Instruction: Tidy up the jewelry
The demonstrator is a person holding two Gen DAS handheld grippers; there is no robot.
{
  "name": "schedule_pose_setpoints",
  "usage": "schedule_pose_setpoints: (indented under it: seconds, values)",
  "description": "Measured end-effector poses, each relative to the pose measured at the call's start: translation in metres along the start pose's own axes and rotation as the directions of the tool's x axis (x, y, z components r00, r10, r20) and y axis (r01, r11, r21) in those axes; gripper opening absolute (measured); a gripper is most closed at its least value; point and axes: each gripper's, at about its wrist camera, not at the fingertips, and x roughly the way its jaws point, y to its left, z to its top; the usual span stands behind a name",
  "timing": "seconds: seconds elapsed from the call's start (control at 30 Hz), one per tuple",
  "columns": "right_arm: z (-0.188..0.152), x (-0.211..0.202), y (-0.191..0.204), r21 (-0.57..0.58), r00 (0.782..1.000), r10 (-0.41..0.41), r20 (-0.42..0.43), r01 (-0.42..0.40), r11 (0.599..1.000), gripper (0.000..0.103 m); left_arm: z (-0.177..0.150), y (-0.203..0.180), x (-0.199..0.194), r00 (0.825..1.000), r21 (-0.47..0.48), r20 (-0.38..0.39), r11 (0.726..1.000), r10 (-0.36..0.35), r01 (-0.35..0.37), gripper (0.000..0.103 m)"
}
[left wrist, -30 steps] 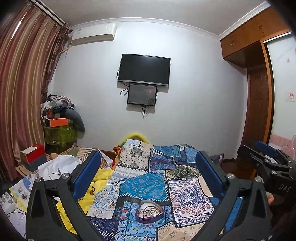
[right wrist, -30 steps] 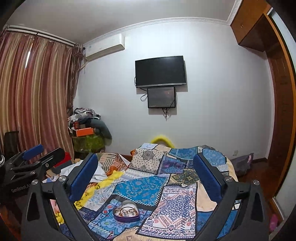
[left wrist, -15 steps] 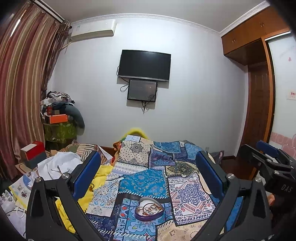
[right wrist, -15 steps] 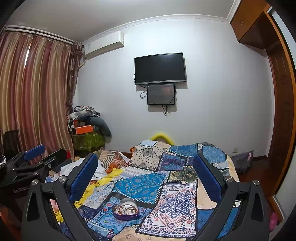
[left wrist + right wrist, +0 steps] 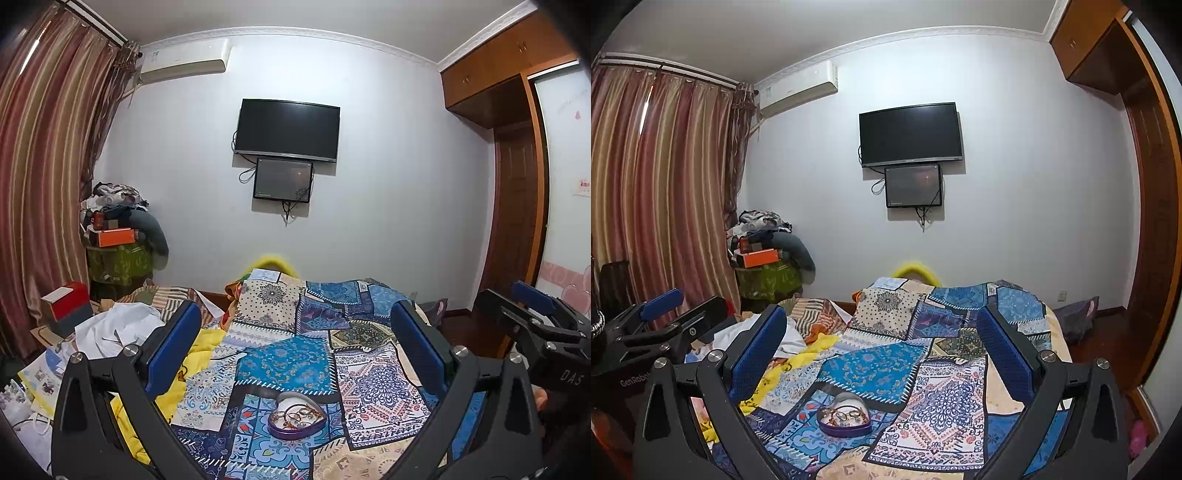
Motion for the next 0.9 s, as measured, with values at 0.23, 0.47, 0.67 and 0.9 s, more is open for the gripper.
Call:
schedule_pose_setpoints:
  seconds: [0.23,0.47,0.67,0.9]
  values:
    - [0.0000,-0.0015,-0.0005,0.007,1.000,0.012,-0.007,-0.012,1.000,0.102,0.0001,-0.0010,-0.0002,1.000,0.003,-0.003,1.000,-0.007,0.007,0.103]
    - [-0.0008,-0.0010,-0.0024,0.008,1.000,0.011,-0.009,-0.011,1.000,0.102,0.0007,-0.0017,-0.0009,1.000,0.007,-0.004,1.000,-0.013,0.013,0.103]
    - [-0.0015,-0.0003,-0.0040,0.015,1.000,0.011,-0.009,-0.011,1.000,0.102,0.0030,-0.0016,-0.0006,1.000,0.018,-0.007,1.000,-0.017,0.017,0.103]
    - [-0.0023,0.0004,-0.0054,0.017,1.000,0.010,-0.010,-0.010,1.000,0.102,0.0019,-0.0023,-0.0004,0.999,0.025,-0.017,0.999,-0.034,0.034,0.103]
